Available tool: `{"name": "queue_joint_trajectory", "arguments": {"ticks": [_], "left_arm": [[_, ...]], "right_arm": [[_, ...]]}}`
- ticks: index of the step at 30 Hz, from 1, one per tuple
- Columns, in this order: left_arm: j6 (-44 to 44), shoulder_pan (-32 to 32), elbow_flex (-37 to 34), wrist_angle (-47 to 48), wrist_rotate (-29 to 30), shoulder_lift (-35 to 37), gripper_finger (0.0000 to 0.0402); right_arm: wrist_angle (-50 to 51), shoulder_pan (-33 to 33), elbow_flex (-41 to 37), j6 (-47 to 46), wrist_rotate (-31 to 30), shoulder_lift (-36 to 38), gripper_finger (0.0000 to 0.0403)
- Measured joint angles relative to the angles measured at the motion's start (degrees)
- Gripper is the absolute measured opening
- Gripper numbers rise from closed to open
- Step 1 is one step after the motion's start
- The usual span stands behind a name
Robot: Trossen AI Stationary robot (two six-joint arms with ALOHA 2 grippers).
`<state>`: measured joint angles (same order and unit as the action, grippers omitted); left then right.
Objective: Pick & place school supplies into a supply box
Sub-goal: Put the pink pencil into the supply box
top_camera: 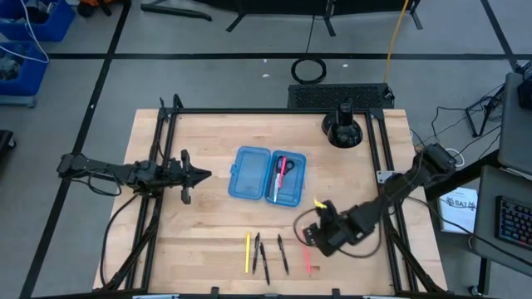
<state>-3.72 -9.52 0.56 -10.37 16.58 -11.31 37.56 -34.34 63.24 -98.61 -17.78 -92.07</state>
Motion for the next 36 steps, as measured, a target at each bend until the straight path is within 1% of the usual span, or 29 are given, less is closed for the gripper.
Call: {"name": "queue_joint_trajectory", "arguments": {"ticks": [4, 6, 8, 13, 20, 24, 29, 32, 36], "left_arm": [[-3.0, 0.0, 0.0, -0.1, 0.0, 0.0, 0.0026], [-1.9, 0.0, 0.0, -0.1, 0.0, 0.0, 0.0026], [-1.9, 0.0, 0.0, 0.0, 0.0, 0.0, 0.0026], [-7.6, 0.0, 0.0, 2.1, 0.0, 0.0, 0.0026], [-9.6, 0.1, 0.0, 5.6, -0.1, 0.0, 0.0026], [-9.7, 0.1, 0.0, 6.2, -0.1, 0.0, 0.0026], [-9.5, 0.1, 0.0, 6.2, -0.1, 0.0, 0.0026], [-7.5, 0.1, 0.0, 6.0, 0.0, 0.0, 0.0026], [-6.9, 0.1, 0.0, 5.5, 0.8, 0.0, 0.0026]], "right_arm": [[-10.1, 3.5, 0.1, 10.2, -0.2, 0.0, 0.0214], [-11.2, 4.1, 1.1, 13.3, -0.2, 0.0, 0.0214], [-11.2, 4.3, 2.2, 14.1, -0.4, 0.1, 0.0214], [-11.9, 3.8, 4.8, 14.7, -2.8, 0.0, 0.0214], [-13.4, 3.7, 11.0, 16.7, -4.9, 0.0, 0.0214], [-8.6, 4.9, 12.8, 15.8, -4.6, 0.0, 0.0202], [2.1, 7.6, 12.8, 15.6, -1.8, -0.9, 0.0177], [2.6, 7.8, 12.8, 18.5, -1.0, -2.9, 0.0173], [1.1, 7.7, 12.8, 19.3, 3.8, -7.0, 0.0182]]}}
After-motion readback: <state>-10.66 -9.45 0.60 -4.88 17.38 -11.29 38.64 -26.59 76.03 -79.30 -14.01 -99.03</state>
